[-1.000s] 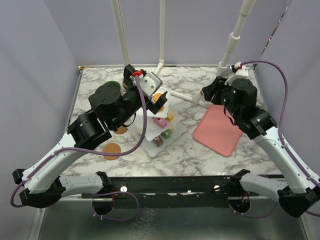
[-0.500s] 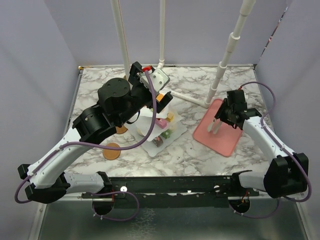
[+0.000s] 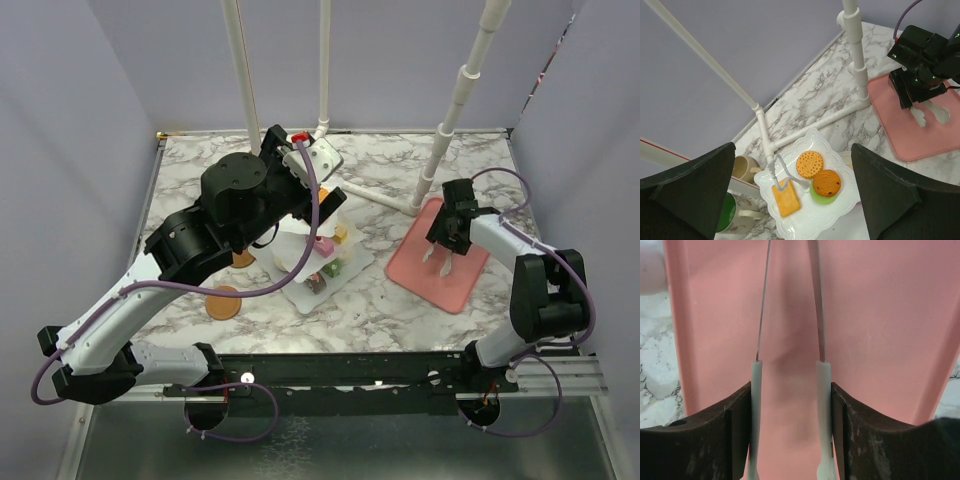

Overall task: Serve the afternoon tea
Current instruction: Place the clamp on the tray.

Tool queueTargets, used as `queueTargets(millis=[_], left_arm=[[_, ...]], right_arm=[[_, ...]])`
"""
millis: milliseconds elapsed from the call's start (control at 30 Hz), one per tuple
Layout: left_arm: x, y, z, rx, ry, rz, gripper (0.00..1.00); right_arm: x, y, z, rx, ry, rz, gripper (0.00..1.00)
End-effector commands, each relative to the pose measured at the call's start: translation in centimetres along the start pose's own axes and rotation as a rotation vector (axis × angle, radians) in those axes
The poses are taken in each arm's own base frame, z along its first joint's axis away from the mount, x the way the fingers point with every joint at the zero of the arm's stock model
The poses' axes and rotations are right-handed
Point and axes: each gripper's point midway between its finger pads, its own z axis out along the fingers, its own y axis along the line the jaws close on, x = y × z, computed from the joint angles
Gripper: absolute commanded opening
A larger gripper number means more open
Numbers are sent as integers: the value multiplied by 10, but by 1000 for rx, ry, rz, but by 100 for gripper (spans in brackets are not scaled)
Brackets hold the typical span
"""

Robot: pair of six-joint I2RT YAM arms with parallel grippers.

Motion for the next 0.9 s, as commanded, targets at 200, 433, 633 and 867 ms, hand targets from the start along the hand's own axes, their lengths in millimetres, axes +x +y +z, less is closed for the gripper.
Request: queueTargets(millis=[200, 433, 633, 867], left_arm=[[18, -1, -6, 19, 102, 32, 99], [5, 9, -11, 6, 75, 53, 99], [10, 15, -12, -12, 110, 65, 99], [26, 23, -14, -32, 160, 60, 99]], right_arm=[[-43, -3, -12, 40, -130, -12, 99], [-42, 33, -61, -131, -245, -66, 100], [-7, 86, -70, -257, -232, -84, 84], [21, 104, -29, -203, -143, -146, 69]])
